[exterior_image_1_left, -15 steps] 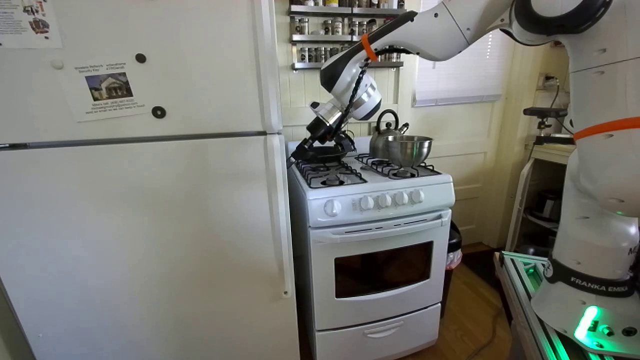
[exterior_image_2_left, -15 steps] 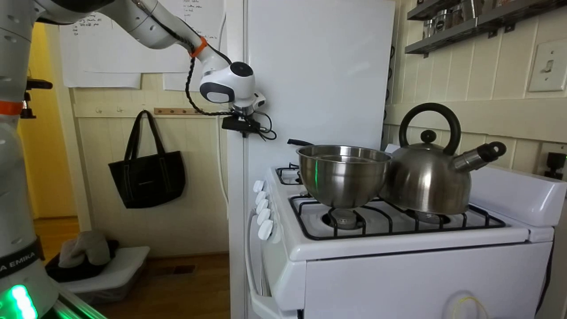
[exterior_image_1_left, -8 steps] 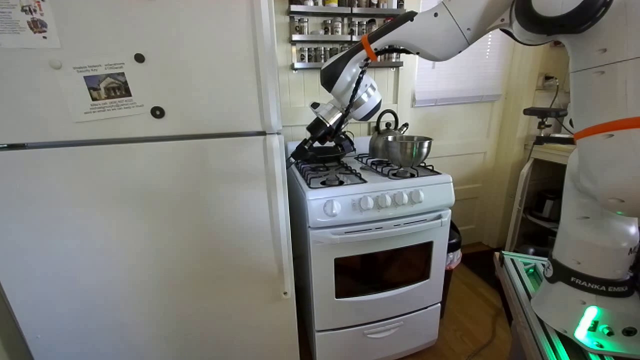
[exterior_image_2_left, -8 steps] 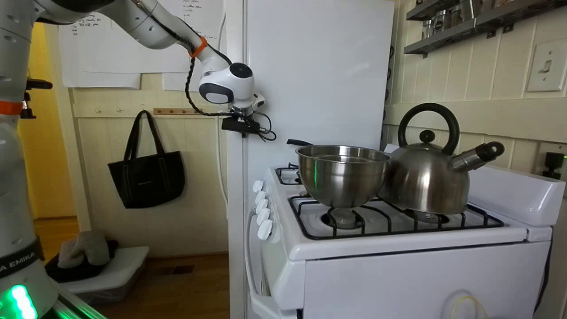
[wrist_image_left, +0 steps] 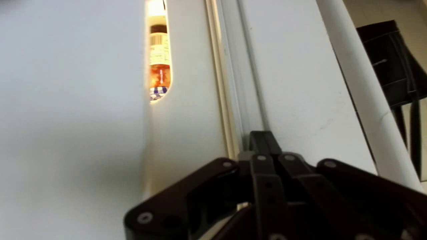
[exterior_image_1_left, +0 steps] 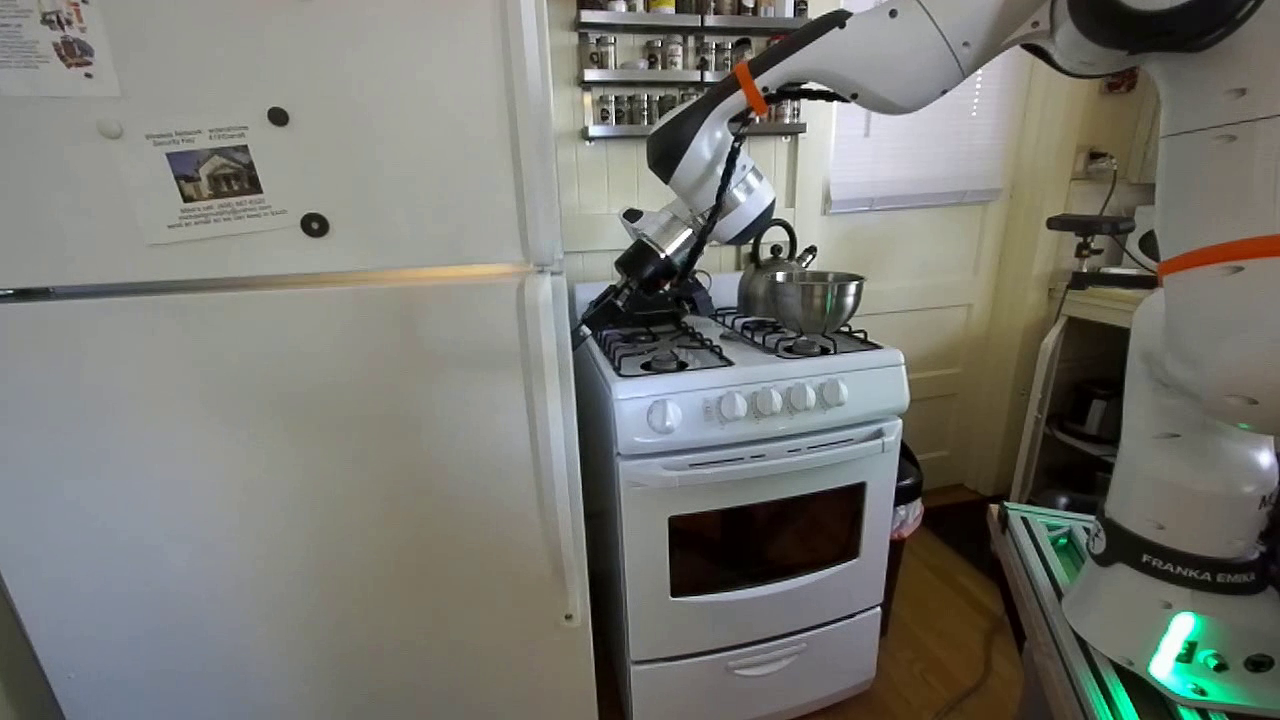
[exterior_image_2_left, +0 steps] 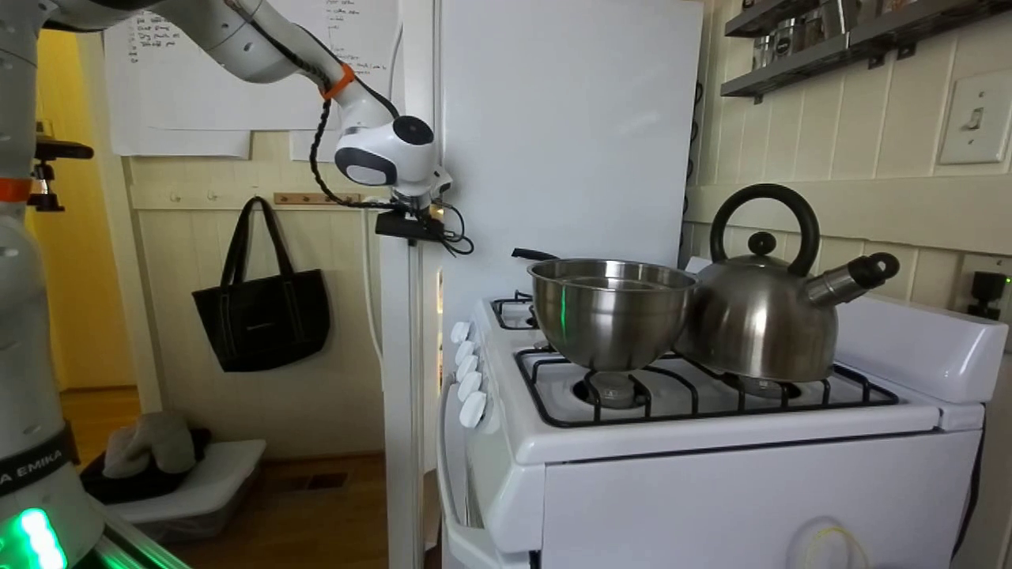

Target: Open the bottom fridge door.

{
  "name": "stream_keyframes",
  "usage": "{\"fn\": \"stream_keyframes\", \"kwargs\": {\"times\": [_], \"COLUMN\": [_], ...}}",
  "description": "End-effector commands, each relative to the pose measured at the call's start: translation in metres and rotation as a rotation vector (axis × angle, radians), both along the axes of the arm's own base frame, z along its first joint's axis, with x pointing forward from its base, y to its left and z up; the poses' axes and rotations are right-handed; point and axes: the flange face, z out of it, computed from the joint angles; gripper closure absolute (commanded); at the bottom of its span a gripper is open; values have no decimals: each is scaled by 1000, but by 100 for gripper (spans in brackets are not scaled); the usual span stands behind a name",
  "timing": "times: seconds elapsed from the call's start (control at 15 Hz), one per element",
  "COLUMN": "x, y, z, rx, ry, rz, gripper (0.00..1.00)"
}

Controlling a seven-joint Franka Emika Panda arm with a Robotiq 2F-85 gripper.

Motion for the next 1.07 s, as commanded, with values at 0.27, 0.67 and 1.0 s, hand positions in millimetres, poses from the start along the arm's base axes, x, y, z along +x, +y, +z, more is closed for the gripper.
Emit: {"fn": "stream_keyframes", "kwargs": {"times": [0.27, 0.67, 1.0], "x": [-21, -30, -27], "y": [98, 100, 74], "z": [-9, 2, 19], "rx": [174, 333, 223], "ry": [61, 196, 272], "rz": [346, 640, 670], "gripper": [100, 100, 100]}}
